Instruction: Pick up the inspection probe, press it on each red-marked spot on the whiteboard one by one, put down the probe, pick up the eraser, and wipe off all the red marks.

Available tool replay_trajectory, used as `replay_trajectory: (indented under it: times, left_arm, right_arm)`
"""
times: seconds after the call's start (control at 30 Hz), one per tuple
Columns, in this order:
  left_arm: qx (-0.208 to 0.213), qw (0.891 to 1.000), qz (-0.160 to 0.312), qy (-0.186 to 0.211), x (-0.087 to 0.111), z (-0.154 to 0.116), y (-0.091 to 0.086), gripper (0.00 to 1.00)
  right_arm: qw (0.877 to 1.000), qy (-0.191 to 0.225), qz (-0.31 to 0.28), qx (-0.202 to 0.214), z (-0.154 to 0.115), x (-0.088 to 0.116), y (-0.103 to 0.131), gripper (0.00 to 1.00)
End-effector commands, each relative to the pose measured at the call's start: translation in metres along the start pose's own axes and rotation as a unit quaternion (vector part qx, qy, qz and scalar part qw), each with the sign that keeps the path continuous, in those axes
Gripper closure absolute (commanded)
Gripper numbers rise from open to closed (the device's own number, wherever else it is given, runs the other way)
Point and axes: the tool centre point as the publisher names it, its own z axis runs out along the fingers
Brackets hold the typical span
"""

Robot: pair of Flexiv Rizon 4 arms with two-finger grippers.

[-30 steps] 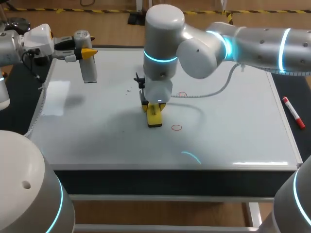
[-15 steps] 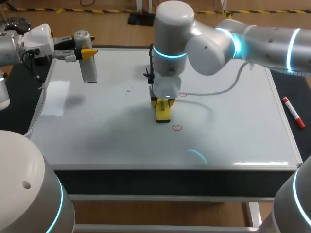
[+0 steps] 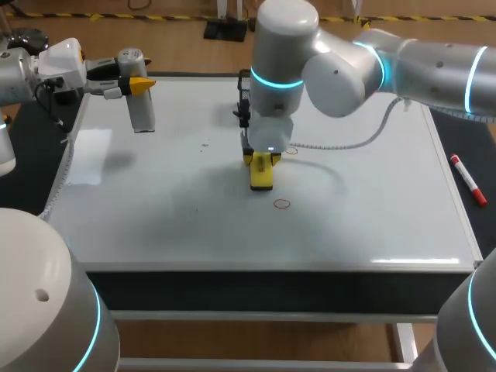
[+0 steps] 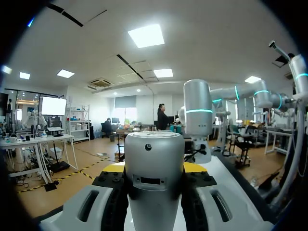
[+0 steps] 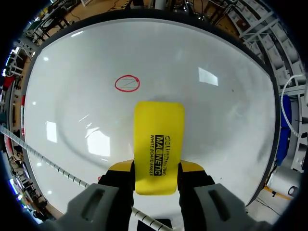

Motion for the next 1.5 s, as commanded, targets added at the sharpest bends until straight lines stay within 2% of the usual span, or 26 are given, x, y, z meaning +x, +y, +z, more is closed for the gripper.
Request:
replay_trajectory:
  times: [0.03, 0.27, 0.43, 0.57, 0.97, 1.27, 1.5]
  left_arm:
    - [0.001, 1.0, 0.0, 0.002, -0.001, 0.0, 0.0, 1.0]
    - [0.001, 1.0, 0.0, 0.002, -0.001, 0.0, 0.0, 1.0]
    - [0.001, 1.0, 0.0, 0.002, -0.001, 0.0, 0.0, 1.0]
    - [0.001, 1.0, 0.0, 0.002, -0.001, 0.0, 0.0, 1.0]
    - [0.001, 1.0, 0.0, 0.002, -0.001, 0.0, 0.0, 1.0]
    - [0.001, 1.0, 0.0, 0.002, -0.001, 0.0, 0.0, 1.0]
    - [0.001, 1.0, 0.0, 0.002, -0.001, 0.0, 0.0, 1.0]
  right_arm:
    - [1.0, 0.003, -0.013, -0.002, -0.037, -0.002, -0.014, 1.0]
    - [1.0, -0.006, -0.017, 0.008, -0.058, -0.001, -0.03, 1.0]
    - [1.0, -0.016, -0.016, 0.001, -0.067, 0.015, -0.031, 1.0]
    - [1.0, -0.022, -0.021, 0.001, -0.078, 0.043, -0.034, 1.0]
    - [0.999, -0.013, 0.045, 0.028, -0.103, 0.129, -0.07, 1.0]
    - [0.994, 0.012, 0.106, 0.034, -0.107, 0.193, -0.1, 1.0]
    - [0.988, 0.02, 0.148, 0.039, -0.109, 0.238, -0.111, 1.0]
